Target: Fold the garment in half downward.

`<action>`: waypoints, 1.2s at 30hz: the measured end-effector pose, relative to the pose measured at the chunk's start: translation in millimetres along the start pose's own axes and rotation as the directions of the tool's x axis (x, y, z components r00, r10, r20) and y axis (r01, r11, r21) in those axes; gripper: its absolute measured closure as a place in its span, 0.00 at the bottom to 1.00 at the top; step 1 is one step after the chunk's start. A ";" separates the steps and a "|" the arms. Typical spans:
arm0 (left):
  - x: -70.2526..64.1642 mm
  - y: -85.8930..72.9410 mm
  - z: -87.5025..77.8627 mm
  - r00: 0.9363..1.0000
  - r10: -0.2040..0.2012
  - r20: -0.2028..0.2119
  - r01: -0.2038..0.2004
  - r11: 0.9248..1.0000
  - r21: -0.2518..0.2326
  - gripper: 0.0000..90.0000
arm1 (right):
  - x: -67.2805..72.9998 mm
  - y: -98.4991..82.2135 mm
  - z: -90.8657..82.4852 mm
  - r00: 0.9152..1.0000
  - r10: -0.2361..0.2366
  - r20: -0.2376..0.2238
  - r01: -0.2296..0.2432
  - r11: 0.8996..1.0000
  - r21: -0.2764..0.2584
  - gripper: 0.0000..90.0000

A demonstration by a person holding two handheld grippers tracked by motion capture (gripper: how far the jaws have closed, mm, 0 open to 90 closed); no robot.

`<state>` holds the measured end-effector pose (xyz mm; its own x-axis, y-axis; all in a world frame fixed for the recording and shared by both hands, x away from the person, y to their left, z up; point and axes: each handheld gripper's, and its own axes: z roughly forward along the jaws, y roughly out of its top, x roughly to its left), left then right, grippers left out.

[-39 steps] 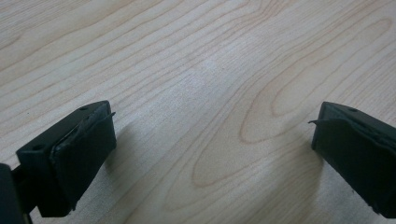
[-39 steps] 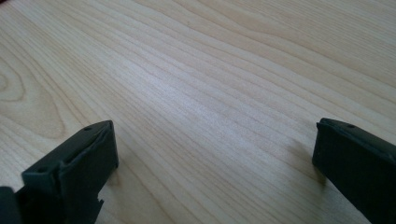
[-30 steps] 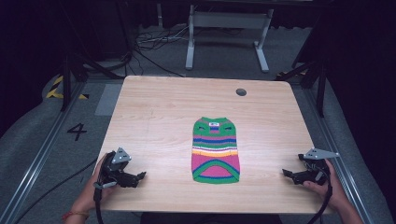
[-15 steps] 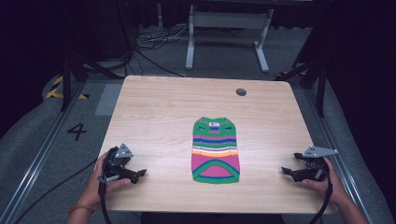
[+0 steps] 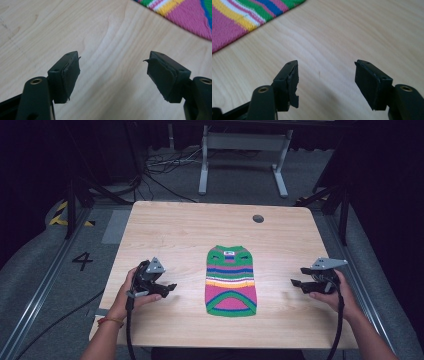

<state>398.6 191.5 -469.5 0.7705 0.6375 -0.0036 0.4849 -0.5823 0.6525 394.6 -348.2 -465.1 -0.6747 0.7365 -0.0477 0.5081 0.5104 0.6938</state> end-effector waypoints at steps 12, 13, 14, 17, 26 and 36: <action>17.8 41.4 35.3 1.000 -0.021 -0.014 0.021 1.000 -0.003 0.26 | -1.9 56.0 35.9 0.999 -0.009 -0.033 0.008 0.999 -0.046 0.39; 18.0 42.8 36.9 0.999 -0.020 -0.026 0.019 1.000 -0.010 0.27 | -1.6 61.1 40.6 1.000 -0.012 -0.025 0.010 0.999 -0.044 0.38; 19.7 45.6 40.4 1.000 -0.024 -0.019 0.024 1.000 -0.003 0.27 | -1.3 64.0 43.3 1.000 -0.009 -0.025 0.008 0.999 -0.044 0.38; 22.8 53.2 47.3 0.999 -0.031 -0.013 0.031 1.000 0.001 0.27 | 0.6 75.8 54.8 0.999 -0.008 -0.049 0.006 0.999 -0.049 0.38; 29.0 82.1 65.7 0.999 -0.044 0.007 0.045 0.998 -0.043 0.30 | 11.1 101.9 84.0 0.997 -0.033 -0.072 0.030 0.999 -0.039 0.39; 28.2 110.1 106.4 0.996 -0.078 0.041 0.080 0.996 -0.040 0.33 | 15.4 116.9 120.1 0.995 -0.041 -0.090 0.042 0.999 0.000 0.50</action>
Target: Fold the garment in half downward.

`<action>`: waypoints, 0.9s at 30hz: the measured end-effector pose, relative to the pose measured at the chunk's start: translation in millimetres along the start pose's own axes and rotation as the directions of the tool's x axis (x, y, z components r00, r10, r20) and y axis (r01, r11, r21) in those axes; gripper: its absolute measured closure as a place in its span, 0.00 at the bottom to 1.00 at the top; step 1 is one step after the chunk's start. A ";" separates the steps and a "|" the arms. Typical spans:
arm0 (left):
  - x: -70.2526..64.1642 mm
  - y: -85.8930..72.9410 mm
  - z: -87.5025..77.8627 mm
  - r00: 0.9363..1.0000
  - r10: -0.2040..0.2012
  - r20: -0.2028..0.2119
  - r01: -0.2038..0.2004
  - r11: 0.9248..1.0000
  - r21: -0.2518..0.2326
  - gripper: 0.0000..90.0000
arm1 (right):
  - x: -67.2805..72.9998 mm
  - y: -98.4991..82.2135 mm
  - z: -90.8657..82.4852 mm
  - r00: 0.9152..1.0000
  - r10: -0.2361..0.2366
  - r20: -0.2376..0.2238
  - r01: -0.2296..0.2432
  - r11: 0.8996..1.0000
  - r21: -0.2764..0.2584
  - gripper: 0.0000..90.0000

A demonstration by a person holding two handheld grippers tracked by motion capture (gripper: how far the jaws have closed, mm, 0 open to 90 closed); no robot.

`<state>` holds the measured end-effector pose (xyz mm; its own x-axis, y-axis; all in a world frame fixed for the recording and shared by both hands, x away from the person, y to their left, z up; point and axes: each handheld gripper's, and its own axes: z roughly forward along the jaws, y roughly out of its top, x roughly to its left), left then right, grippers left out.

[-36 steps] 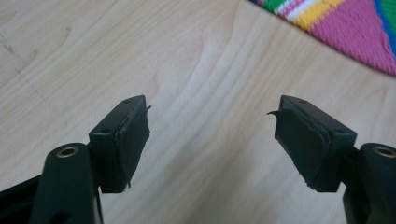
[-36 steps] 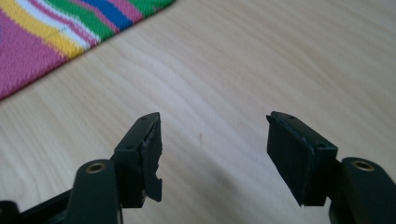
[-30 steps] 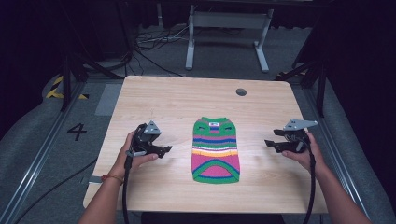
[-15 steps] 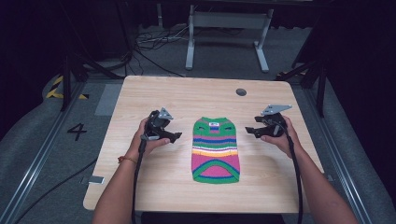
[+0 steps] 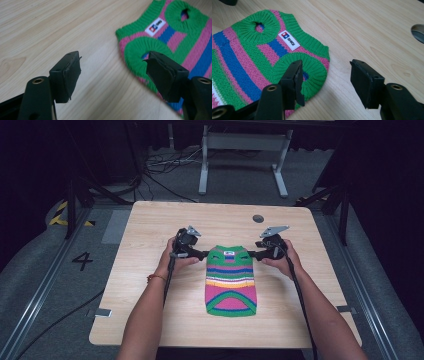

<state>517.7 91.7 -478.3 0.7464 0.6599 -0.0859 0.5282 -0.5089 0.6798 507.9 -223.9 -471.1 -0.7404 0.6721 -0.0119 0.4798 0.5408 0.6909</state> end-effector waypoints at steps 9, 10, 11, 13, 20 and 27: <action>-9.5 16.7 24.0 1.000 0.014 0.011 -0.014 1.000 0.024 0.39 | -4.7 3.8 20.3 0.999 0.031 -0.011 -0.030 0.999 0.019 0.56; -9.3 17.6 25.7 1.000 0.013 0.010 -0.013 1.000 0.025 0.39 | -5.3 4.7 21.9 0.999 0.033 -0.009 -0.032 0.999 0.013 0.57; -9.0 17.9 28.5 1.000 -0.018 0.010 0.017 1.000 0.017 0.40 | -5.3 5.4 23.4 0.999 0.034 -0.009 -0.034 0.999 0.010 0.60; -6.7 17.5 33.3 0.999 -0.037 0.023 0.037 0.999 0.017 0.49 | -5.1 6.5 29.4 0.999 0.039 -0.006 -0.039 0.999 0.017 0.60; 1.0 12.3 44.1 0.996 -0.090 0.027 0.090 0.996 0.019 0.56 | -8.5 3.9 43.0 0.997 0.076 -0.001 -0.076 0.997 0.019 0.60; 1.6 7.3 44.8 0.994 -0.082 0.069 0.083 0.996 -0.014 0.63 | -12.6 -0.3 44.4 0.994 0.106 -0.039 -0.106 0.994 0.011 0.64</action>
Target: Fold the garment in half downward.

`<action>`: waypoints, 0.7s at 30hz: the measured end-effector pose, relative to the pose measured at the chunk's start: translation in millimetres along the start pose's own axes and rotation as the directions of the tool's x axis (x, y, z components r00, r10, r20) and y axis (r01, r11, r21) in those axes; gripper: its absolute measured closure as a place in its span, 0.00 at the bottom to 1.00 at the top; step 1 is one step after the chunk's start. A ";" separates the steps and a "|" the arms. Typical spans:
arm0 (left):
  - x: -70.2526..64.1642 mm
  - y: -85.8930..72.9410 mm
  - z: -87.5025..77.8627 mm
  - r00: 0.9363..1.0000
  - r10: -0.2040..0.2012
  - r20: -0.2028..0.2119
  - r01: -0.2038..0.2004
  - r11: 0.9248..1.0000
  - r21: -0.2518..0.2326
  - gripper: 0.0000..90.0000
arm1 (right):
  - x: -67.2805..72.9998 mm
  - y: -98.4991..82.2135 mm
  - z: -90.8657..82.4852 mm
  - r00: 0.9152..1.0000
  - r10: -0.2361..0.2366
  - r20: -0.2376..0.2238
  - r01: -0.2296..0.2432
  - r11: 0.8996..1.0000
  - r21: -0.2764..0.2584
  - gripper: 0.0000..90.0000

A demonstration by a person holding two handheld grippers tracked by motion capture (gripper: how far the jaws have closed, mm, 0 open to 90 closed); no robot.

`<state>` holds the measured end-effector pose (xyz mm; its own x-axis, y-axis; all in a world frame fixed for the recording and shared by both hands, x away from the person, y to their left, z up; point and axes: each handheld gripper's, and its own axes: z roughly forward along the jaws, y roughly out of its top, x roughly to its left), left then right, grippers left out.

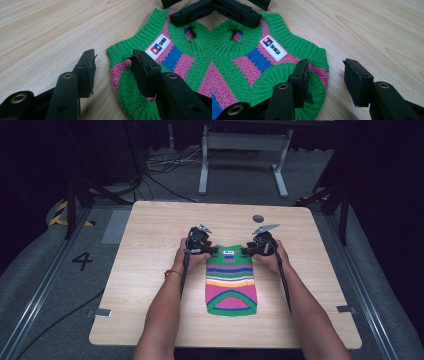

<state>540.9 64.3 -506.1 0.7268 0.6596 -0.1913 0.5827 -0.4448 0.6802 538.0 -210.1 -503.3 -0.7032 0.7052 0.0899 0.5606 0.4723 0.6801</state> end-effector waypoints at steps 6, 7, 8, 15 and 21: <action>-9.2 4.7 1.2 0.999 0.044 -0.005 -0.044 0.998 0.037 0.83 | 4.4 0.1 -0.5 0.998 -0.034 -0.043 0.034 0.999 0.003 0.86; -10.9 5.6 1.6 0.999 0.051 -0.011 -0.050 0.998 0.040 0.85 | 5.0 0.6 -0.4 0.998 -0.035 -0.044 0.035 0.999 0.005 0.88; -12.1 6.5 1.6 0.998 0.060 -0.017 -0.059 0.997 0.043 0.87 | 5.6 0.9 -0.5 0.998 -0.040 -0.040 0.040 0.999 0.006 0.89; -14.3 9.6 1.5 0.994 0.093 -0.058 -0.090 0.995 0.049 0.92 | 9.1 2.8 -3.2 0.997 -0.078 -0.014 0.078 0.997 0.008 0.95; -18.5 23.3 -0.6 0.985 0.115 -0.125 -0.109 0.992 0.059 0.92 | 7.7 10.1 -11.4 0.996 -0.084 0.013 0.084 0.996 -0.039 0.95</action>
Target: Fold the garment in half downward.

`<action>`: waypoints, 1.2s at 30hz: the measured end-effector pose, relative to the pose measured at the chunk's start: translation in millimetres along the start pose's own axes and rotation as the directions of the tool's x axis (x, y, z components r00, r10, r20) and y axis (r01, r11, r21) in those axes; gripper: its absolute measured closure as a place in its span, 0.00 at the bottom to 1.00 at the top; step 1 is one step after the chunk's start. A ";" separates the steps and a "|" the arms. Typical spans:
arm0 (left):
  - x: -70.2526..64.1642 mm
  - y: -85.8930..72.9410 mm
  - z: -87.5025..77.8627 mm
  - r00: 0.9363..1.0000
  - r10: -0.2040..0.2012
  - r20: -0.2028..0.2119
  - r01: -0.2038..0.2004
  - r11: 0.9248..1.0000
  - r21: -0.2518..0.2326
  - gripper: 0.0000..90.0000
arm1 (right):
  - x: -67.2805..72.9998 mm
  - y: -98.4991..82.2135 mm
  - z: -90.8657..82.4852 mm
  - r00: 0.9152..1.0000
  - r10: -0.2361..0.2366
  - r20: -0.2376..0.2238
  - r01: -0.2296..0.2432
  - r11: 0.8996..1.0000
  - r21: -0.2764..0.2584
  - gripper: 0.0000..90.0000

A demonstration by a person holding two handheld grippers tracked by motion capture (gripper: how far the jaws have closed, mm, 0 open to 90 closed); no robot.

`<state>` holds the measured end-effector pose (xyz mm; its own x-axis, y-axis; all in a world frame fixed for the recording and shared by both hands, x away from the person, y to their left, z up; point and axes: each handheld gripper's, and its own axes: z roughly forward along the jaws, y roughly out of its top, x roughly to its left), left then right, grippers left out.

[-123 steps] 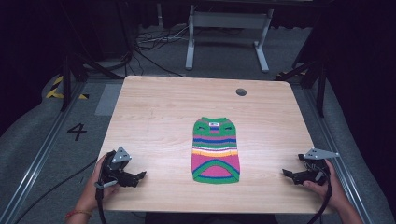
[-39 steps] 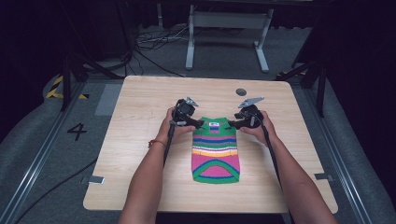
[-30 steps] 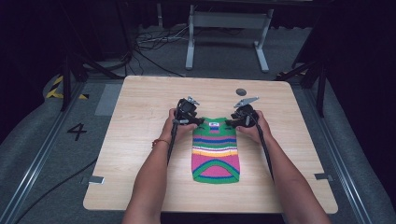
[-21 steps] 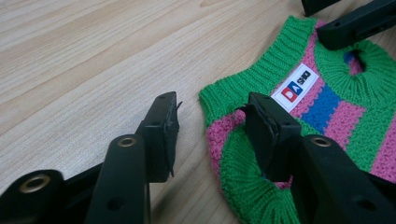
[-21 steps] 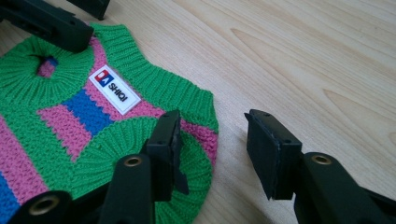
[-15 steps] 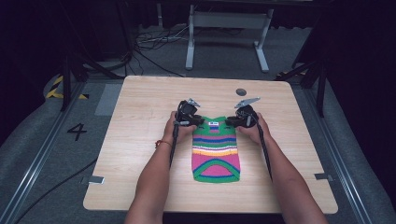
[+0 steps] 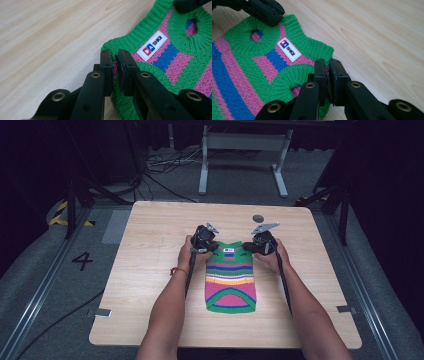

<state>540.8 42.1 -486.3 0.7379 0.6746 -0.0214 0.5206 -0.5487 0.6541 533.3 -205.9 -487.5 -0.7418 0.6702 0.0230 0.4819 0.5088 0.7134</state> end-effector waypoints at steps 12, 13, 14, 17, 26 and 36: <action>-6.5 10.8 -30.3 0.998 0.069 0.006 -0.068 0.992 -0.102 0.92 | -0.3 11.1 -29.2 1.000 -0.026 -0.002 0.025 0.995 -0.098 0.95; -7.4 9.5 -33.6 0.997 0.082 0.009 -0.080 0.990 -0.113 0.92 | 1.4 11.1 -33.7 0.999 -0.031 -0.011 0.030 0.993 -0.111 0.95; -8.2 8.1 -37.0 0.996 0.091 0.017 -0.088 0.988 -0.125 0.92 | 3.2 11.0 -36.2 0.999 -0.039 -0.012 0.037 0.993 -0.115 0.95; -11.1 4.0 -46.5 0.993 0.112 0.024 -0.107 0.983 -0.147 0.92 | 8.7 9.2 -43.4 0.998 -0.052 -0.027 0.048 0.989 -0.141 0.95; -27.1 -7.9 -70.2 0.980 0.194 0.031 -0.185 0.965 -0.186 0.92 | 24.5 1.2 -64.2 0.991 -0.111 -0.073 0.096 0.977 -0.189 0.95; -46.6 -20.0 -89.2 0.958 0.279 0.060 -0.263 0.945 -0.195 0.92 | 41.8 -9.8 -86.0 0.977 -0.176 -0.119 0.148 0.966 -0.213 0.94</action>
<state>457.7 65.7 -431.0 0.8781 0.4640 0.1169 0.2141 -0.5996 0.7711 457.4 -229.4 -433.3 -0.8651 0.5012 -0.0193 0.2567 0.4754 0.8415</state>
